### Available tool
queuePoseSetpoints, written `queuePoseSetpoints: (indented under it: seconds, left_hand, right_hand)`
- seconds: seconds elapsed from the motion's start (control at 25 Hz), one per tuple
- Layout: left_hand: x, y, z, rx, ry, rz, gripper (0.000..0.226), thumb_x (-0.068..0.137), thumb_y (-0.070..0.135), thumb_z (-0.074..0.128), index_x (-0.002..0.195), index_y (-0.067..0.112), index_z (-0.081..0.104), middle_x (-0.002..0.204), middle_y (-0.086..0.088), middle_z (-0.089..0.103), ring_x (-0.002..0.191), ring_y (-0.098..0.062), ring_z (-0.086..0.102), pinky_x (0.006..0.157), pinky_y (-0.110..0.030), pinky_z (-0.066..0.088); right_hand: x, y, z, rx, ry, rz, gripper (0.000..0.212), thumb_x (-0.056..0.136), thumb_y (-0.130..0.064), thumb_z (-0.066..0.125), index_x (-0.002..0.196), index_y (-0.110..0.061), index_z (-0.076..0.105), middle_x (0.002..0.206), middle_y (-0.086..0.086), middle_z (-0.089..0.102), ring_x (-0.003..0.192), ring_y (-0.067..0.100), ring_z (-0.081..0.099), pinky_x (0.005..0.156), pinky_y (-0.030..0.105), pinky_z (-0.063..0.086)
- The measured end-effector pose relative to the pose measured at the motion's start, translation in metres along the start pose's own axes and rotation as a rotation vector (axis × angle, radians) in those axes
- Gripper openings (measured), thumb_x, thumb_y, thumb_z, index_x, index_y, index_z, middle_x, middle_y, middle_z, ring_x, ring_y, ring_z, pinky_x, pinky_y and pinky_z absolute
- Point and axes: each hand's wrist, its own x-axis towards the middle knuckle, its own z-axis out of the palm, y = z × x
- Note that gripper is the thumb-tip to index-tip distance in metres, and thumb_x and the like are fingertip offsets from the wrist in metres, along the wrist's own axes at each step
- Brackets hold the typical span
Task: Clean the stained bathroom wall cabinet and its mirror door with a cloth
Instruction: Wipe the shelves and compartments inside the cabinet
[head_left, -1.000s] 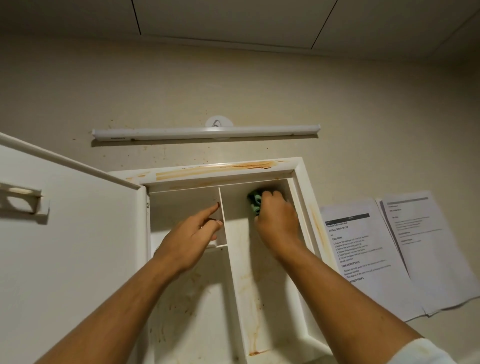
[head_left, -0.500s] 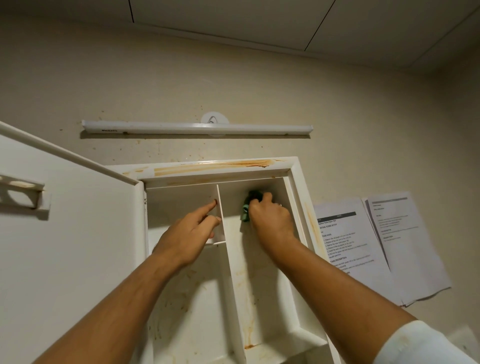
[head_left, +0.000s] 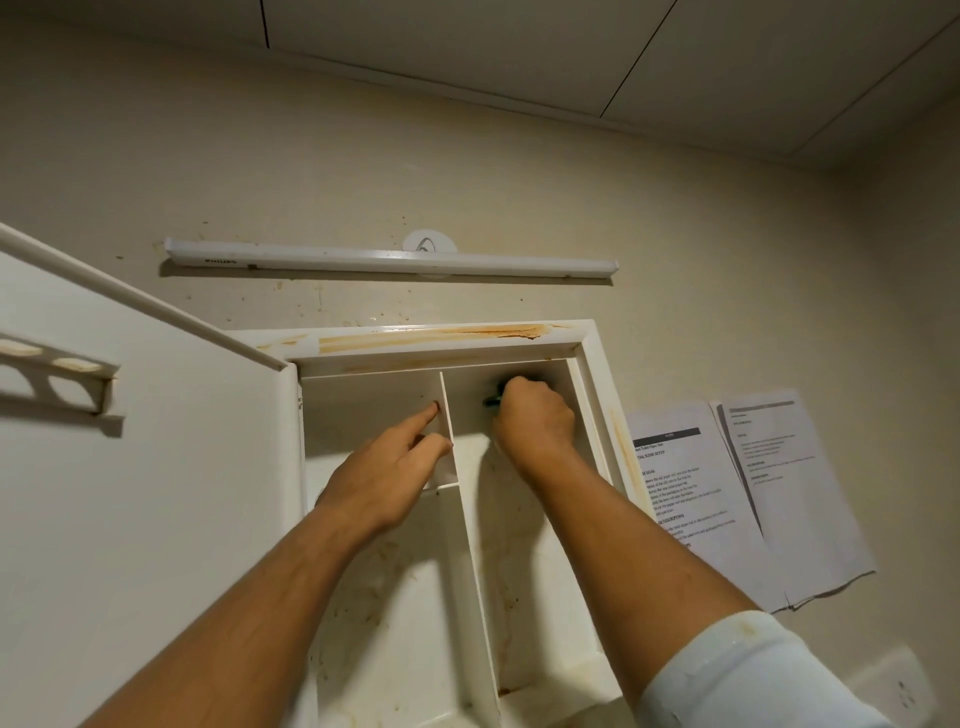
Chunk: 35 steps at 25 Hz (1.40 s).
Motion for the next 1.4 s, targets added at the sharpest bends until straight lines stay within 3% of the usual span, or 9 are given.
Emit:
queuePoseSetpoints:
  seconds: [0.28, 0.48, 0.64, 0.8, 0.88, 1.0, 1.08, 1.24, 1.4]
  left_hand:
    - [-0.002, 0.002, -0.001, 0.026, -0.015, -0.006, 0.085, 0.071, 0.074, 0.028, 0.153, 0.051, 0.032, 0.141, 0.011, 0.059, 0.121, -0.015, 0.060, 0.107, -0.049, 0.044]
    - [-0.007, 0.010, 0.000, 0.107, -0.009, -0.011, 0.073, 0.084, 0.066, 0.034, 0.155, 0.050, 0.028, 0.133, 0.015, 0.061, 0.115, -0.013, 0.061, 0.095, -0.041, 0.044]
    - [-0.007, 0.011, 0.001, 0.101, -0.009, -0.028, 0.075, 0.081, 0.067, 0.034, 0.154, 0.053, 0.028, 0.121, 0.013, 0.066, 0.113, -0.014, 0.062, 0.099, -0.043, 0.045]
    - [0.002, 0.004, 0.000, -0.058, -0.001, -0.038, 0.079, 0.076, 0.069, 0.041, 0.151, 0.048, 0.039, 0.123, 0.010, 0.067, 0.107, -0.013, 0.066, 0.103, -0.047, 0.049]
    - [0.005, 0.005, 0.000, -0.160, -0.006, -0.054, 0.061, 0.089, 0.061, 0.046, 0.147, 0.041, 0.049, 0.128, 0.006, 0.067, 0.104, -0.015, 0.069, 0.096, -0.040, 0.051]
    - [0.003, 0.010, -0.002, -0.200, -0.024, -0.059, 0.027, 0.105, 0.049, 0.041, 0.126, 0.043, 0.057, 0.125, 0.005, 0.067, 0.103, -0.016, 0.069, 0.087, -0.035, 0.051]
    - [0.000, 0.010, -0.001, -0.202, -0.017, -0.047, 0.037, 0.098, 0.055, 0.043, 0.131, 0.045, 0.055, 0.125, 0.005, 0.068, 0.102, -0.016, 0.070, 0.087, -0.034, 0.052]
    - [-0.001, 0.012, -0.003, -0.206, -0.019, -0.046, 0.069, 0.082, 0.056, 0.042, 0.149, 0.041, 0.046, 0.128, 0.004, 0.066, 0.100, -0.013, 0.072, 0.086, -0.031, 0.052]
    - [0.000, 0.011, -0.001, -0.181, -0.026, -0.040, 0.070, 0.086, 0.050, 0.046, 0.155, 0.040, 0.038, 0.131, 0.003, 0.065, 0.102, -0.013, 0.071, 0.087, -0.031, 0.051]
  right_hand:
    - [-0.070, 0.033, 0.015, 0.021, 0.009, -0.072, 0.023, 0.105, -0.013, 0.053, 0.128, -0.010, 0.055, 0.110, 0.007, 0.068, 0.093, 0.021, 0.068, 0.073, 0.031, 0.052]
    - [-0.110, 0.069, 0.005, 0.056, -0.222, -0.198, 0.020, 0.098, -0.016, 0.057, 0.116, -0.018, 0.065, 0.101, 0.003, 0.068, 0.089, 0.022, 0.067, 0.081, 0.038, 0.059]
    - [-0.033, 0.047, -0.003, 0.109, 0.143, -0.341, 0.032, 0.096, -0.017, 0.068, 0.127, -0.020, 0.067, 0.115, 0.006, 0.061, 0.103, 0.026, 0.060, 0.085, 0.041, 0.059]
    - [-0.032, 0.025, 0.036, 0.231, 0.154, -0.273, 0.038, 0.097, -0.019, 0.066, 0.136, -0.019, 0.062, 0.131, 0.005, 0.056, 0.124, 0.028, 0.051, 0.097, 0.035, 0.051]
    - [-0.076, 0.034, 0.058, 0.184, 0.174, -0.431, 0.045, 0.093, -0.018, 0.070, 0.137, -0.017, 0.061, 0.129, 0.006, 0.057, 0.119, 0.030, 0.050, 0.097, 0.040, 0.053]
    - [-0.126, 0.060, 0.044, 0.141, -0.091, -0.714, 0.045, 0.086, -0.015, 0.075, 0.130, -0.020, 0.068, 0.119, 0.004, 0.063, 0.110, 0.027, 0.056, 0.089, 0.040, 0.055]
    - [-0.101, 0.065, 0.017, 0.172, -0.119, -0.656, 0.036, 0.091, -0.011, 0.067, 0.125, -0.022, 0.071, 0.114, 0.001, 0.066, 0.107, 0.025, 0.060, 0.087, 0.039, 0.054]
    - [-0.030, 0.030, -0.009, 0.222, 0.241, -0.428, 0.032, 0.092, -0.014, 0.070, 0.124, -0.016, 0.070, 0.118, 0.005, 0.065, 0.111, 0.025, 0.056, 0.091, 0.039, 0.054]
    - [-0.048, 0.004, 0.037, 0.465, 0.012, -0.332, 0.040, 0.086, -0.003, 0.066, 0.124, -0.014, 0.072, 0.112, 0.007, 0.062, 0.108, 0.026, 0.056, 0.091, 0.037, 0.051]
